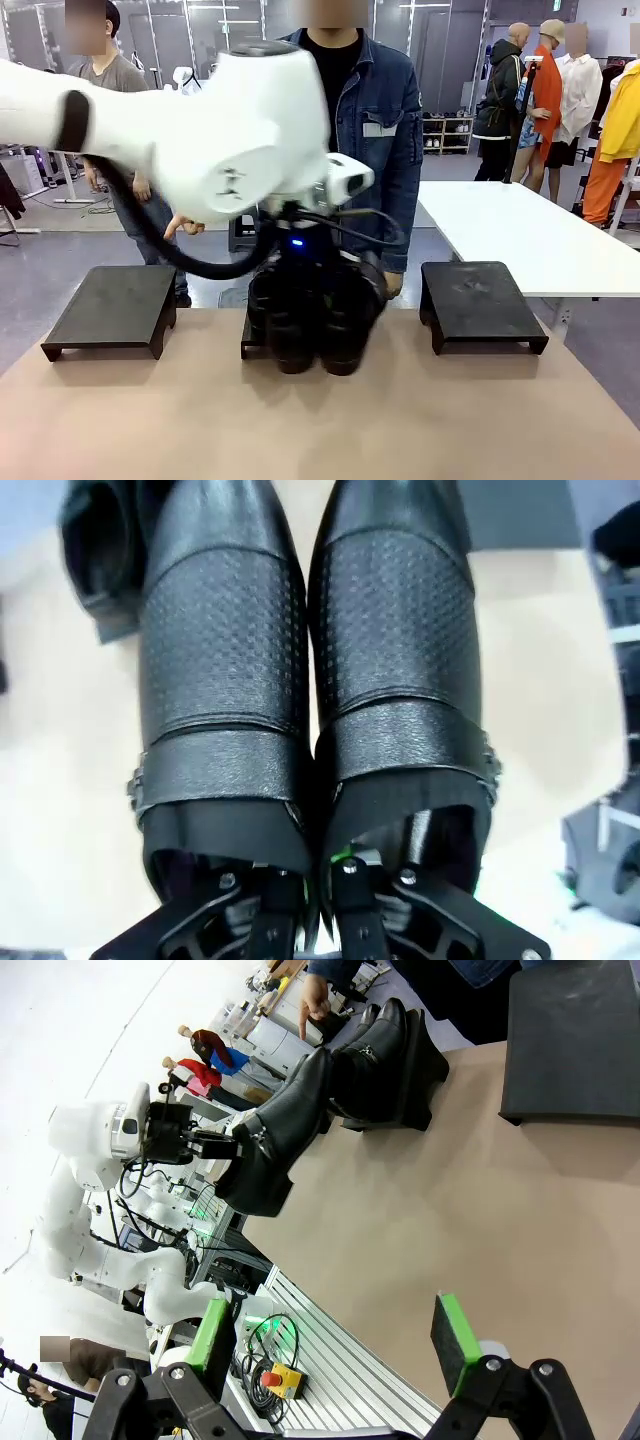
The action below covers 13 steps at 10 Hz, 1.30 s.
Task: Place the shoes on the stand as instructed by the person.
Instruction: Pick up another pair of Shoes and place it on the Shoes Stand indicated by the person.
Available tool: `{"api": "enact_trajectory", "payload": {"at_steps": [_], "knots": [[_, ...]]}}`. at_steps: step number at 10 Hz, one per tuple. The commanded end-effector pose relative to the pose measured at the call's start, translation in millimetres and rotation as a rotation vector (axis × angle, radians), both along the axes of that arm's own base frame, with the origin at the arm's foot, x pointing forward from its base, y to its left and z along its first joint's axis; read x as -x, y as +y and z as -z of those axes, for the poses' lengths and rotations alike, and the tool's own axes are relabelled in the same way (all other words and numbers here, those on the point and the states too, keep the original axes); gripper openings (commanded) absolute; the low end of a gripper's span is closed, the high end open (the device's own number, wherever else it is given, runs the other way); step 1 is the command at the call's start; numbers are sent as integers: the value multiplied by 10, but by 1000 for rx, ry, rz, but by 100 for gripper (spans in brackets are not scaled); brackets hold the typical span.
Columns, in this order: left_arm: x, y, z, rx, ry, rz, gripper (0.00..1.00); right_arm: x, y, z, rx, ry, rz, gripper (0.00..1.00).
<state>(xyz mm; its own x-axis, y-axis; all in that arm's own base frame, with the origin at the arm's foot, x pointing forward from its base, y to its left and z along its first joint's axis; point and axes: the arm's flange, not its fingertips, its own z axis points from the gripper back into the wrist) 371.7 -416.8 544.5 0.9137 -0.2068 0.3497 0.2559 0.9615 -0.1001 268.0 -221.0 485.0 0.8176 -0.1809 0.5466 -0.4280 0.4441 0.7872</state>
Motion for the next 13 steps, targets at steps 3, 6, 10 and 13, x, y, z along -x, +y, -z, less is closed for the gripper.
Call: {"api": "enact_trajectory", "payload": {"at_steps": [3, 6, 10, 13], "knots": [[80, 1342, -253, 36, -82, 80, 0, 3, -10, -19, -6, -26, -3, 100], [-12, 2364, -155, 83, -125, 52, 0, 3, -10, -19, -6, -26, -3, 100], [-105, 3190, 70, 100, -193, -61, 0, 3, -10, -19, -6, -26, -3, 100], [-131, 3306, 143, 79, -142, -83, 0, 3, -10, -19, -6, -26, -3, 100]]}}
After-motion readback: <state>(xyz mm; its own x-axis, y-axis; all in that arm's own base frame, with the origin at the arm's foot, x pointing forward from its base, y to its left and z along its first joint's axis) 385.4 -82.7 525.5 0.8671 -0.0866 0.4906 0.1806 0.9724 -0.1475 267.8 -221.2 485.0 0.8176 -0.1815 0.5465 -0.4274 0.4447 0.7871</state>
